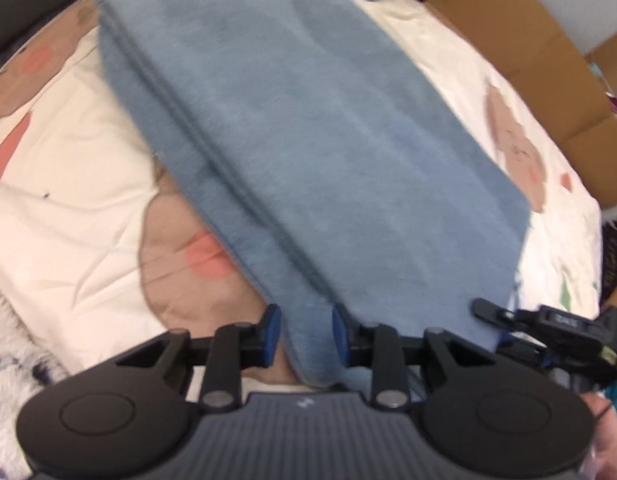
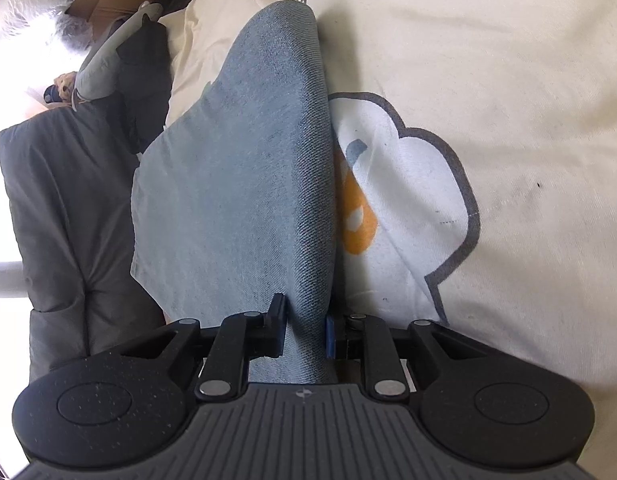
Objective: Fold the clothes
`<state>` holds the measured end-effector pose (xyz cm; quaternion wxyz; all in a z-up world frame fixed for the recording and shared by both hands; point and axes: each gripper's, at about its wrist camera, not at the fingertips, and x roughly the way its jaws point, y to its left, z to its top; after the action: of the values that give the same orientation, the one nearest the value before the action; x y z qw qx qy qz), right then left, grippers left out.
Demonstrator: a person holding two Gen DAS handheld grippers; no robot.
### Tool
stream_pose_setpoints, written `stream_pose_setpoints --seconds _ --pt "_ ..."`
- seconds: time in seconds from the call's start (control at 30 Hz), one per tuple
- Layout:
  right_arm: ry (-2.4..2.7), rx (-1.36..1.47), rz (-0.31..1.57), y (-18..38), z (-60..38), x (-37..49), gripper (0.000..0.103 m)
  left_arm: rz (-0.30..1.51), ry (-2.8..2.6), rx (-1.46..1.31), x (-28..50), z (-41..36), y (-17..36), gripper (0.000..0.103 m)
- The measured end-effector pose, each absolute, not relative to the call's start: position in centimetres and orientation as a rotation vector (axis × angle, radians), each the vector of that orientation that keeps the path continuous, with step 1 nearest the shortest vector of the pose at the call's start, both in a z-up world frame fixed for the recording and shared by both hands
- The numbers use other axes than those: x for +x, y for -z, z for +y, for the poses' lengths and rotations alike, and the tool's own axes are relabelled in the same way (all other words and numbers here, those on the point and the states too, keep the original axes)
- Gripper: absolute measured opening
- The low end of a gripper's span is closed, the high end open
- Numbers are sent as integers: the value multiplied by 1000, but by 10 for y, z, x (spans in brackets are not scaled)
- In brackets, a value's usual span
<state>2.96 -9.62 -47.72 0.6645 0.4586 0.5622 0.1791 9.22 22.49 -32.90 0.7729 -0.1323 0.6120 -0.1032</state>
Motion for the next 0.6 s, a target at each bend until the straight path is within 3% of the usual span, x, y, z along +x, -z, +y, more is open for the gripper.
stream_pose_setpoints --seconds 0.1,0.23,0.43,0.6 --pt "-403 1031 1269 476 -95 30 19 1356 260 -278 90 216 329 13" --pt "-404 1024 1272 476 -96 30 20 1390 279 -265 87 206 334 6" --pt "-398 1026 1269 478 -96 28 22 1443 277 -197 81 198 358 1" --pt "-392 1029 1269 479 -97 27 24 1455 307 -112 77 183 376 3"
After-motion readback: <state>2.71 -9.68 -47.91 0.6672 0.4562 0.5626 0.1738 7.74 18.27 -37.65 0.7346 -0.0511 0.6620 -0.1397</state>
